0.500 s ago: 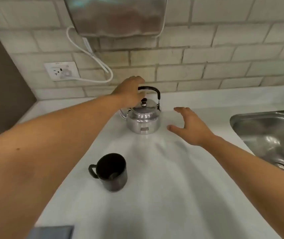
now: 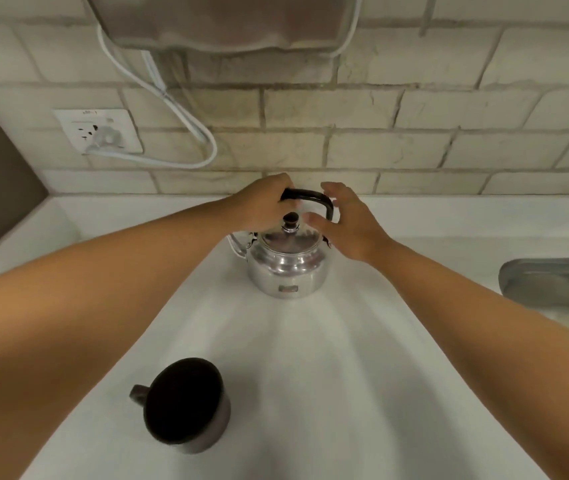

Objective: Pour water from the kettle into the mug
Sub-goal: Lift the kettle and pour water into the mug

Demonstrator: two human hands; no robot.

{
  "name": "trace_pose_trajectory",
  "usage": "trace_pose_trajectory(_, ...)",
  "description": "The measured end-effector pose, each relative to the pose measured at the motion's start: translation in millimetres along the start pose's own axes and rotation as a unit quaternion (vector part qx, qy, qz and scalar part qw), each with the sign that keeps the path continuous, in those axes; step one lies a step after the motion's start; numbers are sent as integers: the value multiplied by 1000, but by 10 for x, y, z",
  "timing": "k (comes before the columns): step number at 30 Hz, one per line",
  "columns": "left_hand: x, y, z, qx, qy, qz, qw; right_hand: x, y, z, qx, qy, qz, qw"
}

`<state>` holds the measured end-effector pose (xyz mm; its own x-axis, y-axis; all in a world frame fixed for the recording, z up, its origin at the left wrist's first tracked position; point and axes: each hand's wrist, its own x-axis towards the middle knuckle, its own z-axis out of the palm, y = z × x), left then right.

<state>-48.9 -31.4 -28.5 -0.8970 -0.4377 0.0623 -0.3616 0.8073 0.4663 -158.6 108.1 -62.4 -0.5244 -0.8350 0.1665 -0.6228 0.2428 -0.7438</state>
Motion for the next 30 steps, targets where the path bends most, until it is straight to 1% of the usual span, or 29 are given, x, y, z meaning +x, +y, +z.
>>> trace_pose_trajectory(3, -136, 110, -41, -19, 11, 15, 1000, 48, -143, 2, 31, 12, -6, 999)
trace_pose_trajectory(5, -234, 206, -122, -30, 23, 17, 999, 4, -253, -24, 82, 27, 7, 996)
trace_pose_trajectory(7, -353, 329, -233, -45, 29, 13, 998, -75, -394, -77, 136, 71, 18, 988)
trace_pose_trajectory(10, -563, 544, -419, -71, 30, 12, 997, -221, -671, -165, 178, 135, 31, 974)
trace_pose_trajectory(14, -870, 793, -646, -106, 35, 15, 994, -448, -1005, -264, 164, 231, 43, 958)
trace_pose_trajectory(16, -1074, 858, -742, -134, 61, 34, 988, -591, -1126, -315, 156, 271, 49, 949)
trace_pose_trajectory(18, -1339, 852, -833, -150, 102, 57, 982, -761, -1220, -386, 167, 306, 61, 935)
trace_pose_trajectory(21, -1831, 669, -897, -215, 198, 69, 954, -1038, -1346, -473, 167, 329, 59, 928)
trace_pose_trajectory(23, -2172, 438, -832, -255, 271, 47, 927, -1222, -1432, -494, 167, 339, 53, 924)
trace_pose_trajectory(25, -2465, 156, -647, -278, 329, -15, 902, -1397, -1494, -497, 164, 350, 55, 920)
trace_pose_trajectory(26, -2589, 8, -518, -283, 341, -56, 894, -1479, -1515, -491, 158, 355, 58, 920)
trace_pose_trajectory(28, -2770, -277, -220, -272, 321, -134, 897, -1625, -1528, -461, 151, 358, 64, 919)
trace_pose_trajectory(30, -2902, -488, 68, -251, 253, -189, 915, -1751, -1519, -403, 142, 357, 75, 920)
